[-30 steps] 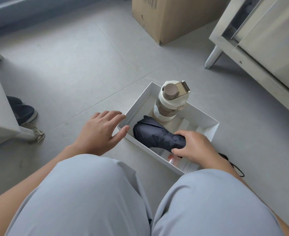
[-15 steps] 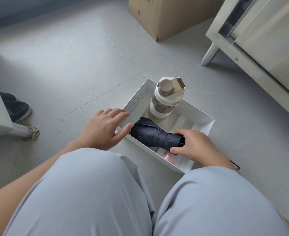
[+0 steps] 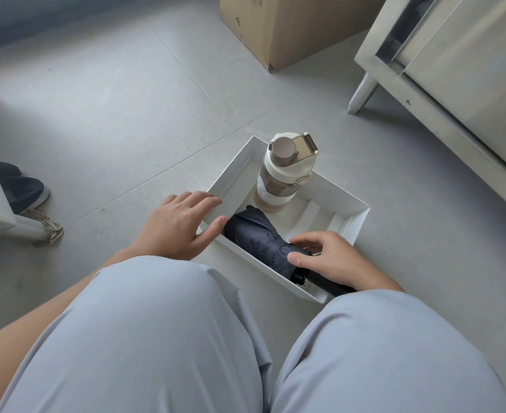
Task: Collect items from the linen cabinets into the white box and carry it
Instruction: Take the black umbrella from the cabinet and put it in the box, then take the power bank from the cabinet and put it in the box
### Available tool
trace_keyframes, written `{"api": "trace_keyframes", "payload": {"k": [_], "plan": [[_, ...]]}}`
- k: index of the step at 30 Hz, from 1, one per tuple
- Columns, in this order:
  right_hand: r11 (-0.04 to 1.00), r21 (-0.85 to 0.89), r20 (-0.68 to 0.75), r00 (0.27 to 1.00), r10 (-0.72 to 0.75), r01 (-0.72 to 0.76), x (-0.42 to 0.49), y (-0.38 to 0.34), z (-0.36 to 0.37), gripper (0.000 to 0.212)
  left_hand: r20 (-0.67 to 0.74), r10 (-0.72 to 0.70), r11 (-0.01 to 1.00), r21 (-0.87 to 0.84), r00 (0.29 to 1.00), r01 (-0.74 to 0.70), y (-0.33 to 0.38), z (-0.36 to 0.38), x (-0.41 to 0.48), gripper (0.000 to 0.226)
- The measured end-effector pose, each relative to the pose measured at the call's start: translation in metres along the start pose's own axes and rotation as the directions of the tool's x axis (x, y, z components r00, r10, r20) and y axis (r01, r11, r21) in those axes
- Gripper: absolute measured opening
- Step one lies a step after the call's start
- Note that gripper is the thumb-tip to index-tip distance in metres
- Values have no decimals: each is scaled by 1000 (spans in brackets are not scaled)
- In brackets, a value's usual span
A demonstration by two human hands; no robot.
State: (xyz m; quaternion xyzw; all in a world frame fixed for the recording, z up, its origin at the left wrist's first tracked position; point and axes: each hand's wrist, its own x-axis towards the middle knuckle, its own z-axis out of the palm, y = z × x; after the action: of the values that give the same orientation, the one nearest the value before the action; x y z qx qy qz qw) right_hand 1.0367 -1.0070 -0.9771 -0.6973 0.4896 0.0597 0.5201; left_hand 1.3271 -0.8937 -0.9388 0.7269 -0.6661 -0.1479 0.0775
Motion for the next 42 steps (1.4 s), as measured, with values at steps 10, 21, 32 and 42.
{"api": "trace_keyframes", "payload": {"k": [10, 21, 32, 42], "plan": [[999, 45, 73, 997, 26, -29, 44, -11, 17, 45, 10, -22, 999, -23, 1000, 23, 2, 1, -3, 57], [996, 91, 70, 997, 15, -21, 54, -8, 25, 27, 0, -80, 996, -31, 997, 80, 2, 2, -5, 56], [995, 97, -62, 998, -28, 34, -32, -86, -31, 45, 68, -190, 979, -57, 979, 194, 46, -70, -22, 50], [995, -42, -104, 990, -96, 92, -208, -273, -147, 50, 4, -263, 963, -62, 965, 263, 148, -317, -48, 49]]}}
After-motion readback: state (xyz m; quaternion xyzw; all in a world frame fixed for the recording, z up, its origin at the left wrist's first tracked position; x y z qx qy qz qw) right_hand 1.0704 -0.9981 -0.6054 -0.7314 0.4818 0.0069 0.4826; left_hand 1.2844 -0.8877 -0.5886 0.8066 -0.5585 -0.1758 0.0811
